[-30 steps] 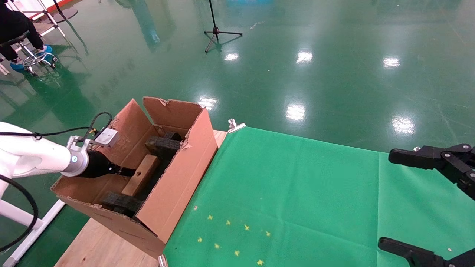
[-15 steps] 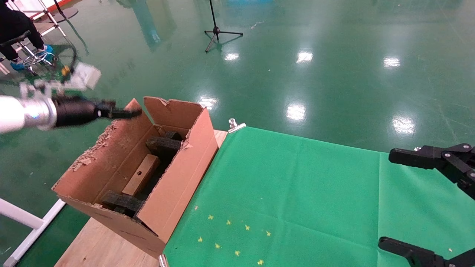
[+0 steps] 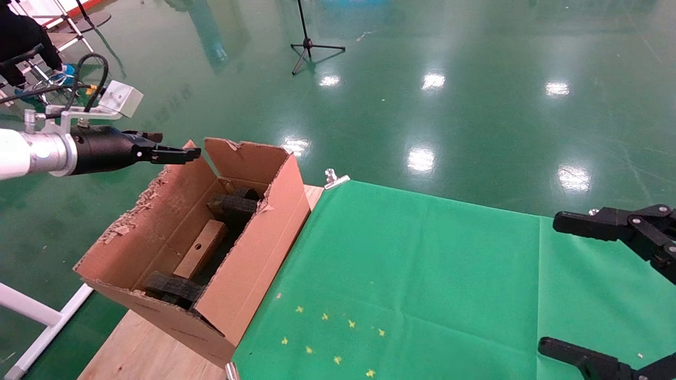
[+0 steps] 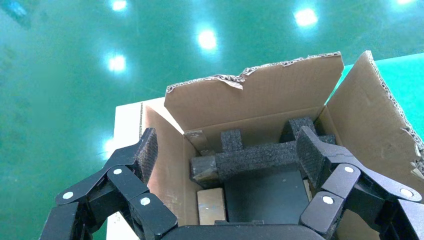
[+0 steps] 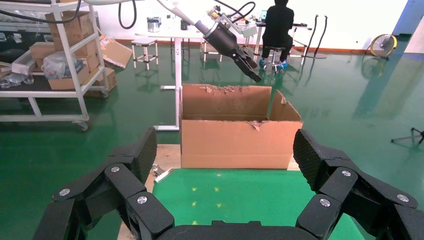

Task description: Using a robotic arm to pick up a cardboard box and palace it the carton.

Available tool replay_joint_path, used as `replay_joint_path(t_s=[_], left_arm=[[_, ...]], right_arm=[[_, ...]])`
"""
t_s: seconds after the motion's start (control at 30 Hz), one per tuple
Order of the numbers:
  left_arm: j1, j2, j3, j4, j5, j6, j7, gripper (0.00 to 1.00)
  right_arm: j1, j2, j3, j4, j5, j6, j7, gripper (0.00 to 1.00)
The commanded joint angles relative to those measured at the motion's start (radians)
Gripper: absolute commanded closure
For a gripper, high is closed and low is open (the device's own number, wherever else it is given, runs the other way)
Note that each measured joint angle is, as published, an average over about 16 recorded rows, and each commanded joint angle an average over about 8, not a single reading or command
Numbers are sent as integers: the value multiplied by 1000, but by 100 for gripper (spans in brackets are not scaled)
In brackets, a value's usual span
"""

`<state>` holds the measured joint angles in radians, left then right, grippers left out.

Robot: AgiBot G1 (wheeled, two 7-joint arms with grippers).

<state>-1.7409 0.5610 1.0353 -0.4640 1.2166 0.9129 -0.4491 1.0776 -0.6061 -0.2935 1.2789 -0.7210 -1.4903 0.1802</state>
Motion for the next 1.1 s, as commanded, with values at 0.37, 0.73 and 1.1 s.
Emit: replay_joint_path(t_s=[0.37,0.73,1.1], left_arm=[[102,10,-114,-118,-73,88,40,0],[234,20,-265,-283,-170,204,92,0],[365,29,-413,-445,-266,319,143,0]], right_arm=[[0,0,-1,-1,0,0,0,0],[1,0,-1,-1,1,0,-1,0],[1,1,-2,-1,1,0,-1,0]])
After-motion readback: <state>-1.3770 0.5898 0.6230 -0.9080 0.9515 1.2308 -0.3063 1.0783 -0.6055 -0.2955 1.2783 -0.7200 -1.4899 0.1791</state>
